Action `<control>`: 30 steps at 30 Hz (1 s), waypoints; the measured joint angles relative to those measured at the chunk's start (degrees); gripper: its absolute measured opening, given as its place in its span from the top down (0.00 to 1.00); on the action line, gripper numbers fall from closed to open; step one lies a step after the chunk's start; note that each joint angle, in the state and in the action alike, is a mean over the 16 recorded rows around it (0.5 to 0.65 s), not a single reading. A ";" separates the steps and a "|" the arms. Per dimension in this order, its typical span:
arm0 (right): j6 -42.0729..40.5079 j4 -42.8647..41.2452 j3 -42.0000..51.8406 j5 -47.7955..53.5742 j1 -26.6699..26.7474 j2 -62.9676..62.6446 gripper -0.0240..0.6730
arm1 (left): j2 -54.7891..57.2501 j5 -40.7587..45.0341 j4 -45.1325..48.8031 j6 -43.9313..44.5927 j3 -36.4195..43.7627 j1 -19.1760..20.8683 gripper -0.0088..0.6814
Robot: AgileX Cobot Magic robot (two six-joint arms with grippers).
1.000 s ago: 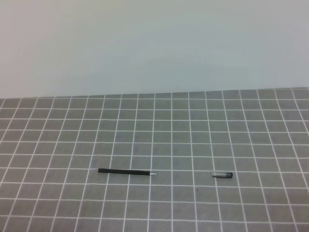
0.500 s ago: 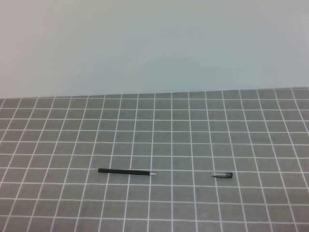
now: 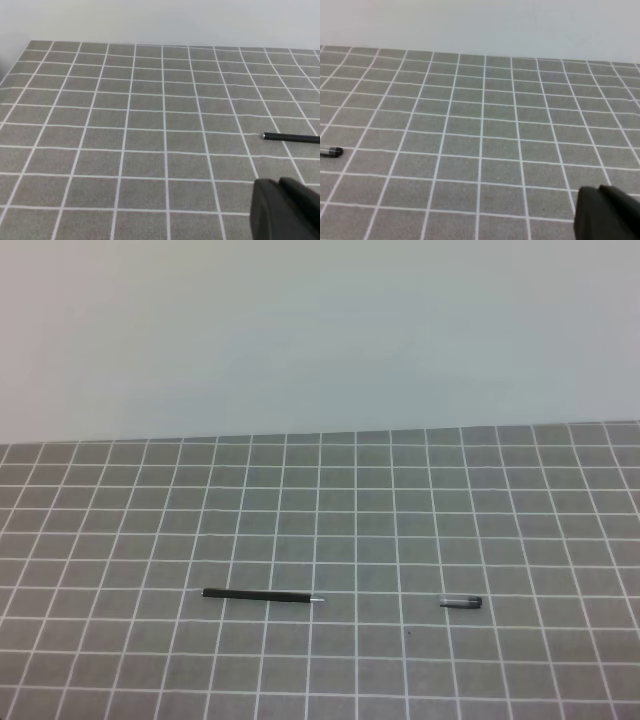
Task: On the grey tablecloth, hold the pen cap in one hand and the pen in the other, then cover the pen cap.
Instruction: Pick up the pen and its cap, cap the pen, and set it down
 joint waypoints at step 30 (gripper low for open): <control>-1.93 -2.01 0.02 -0.35 0.00 0.00 0.97 | 0.00 -5.21 -1.20 0.42 0.00 0.00 0.99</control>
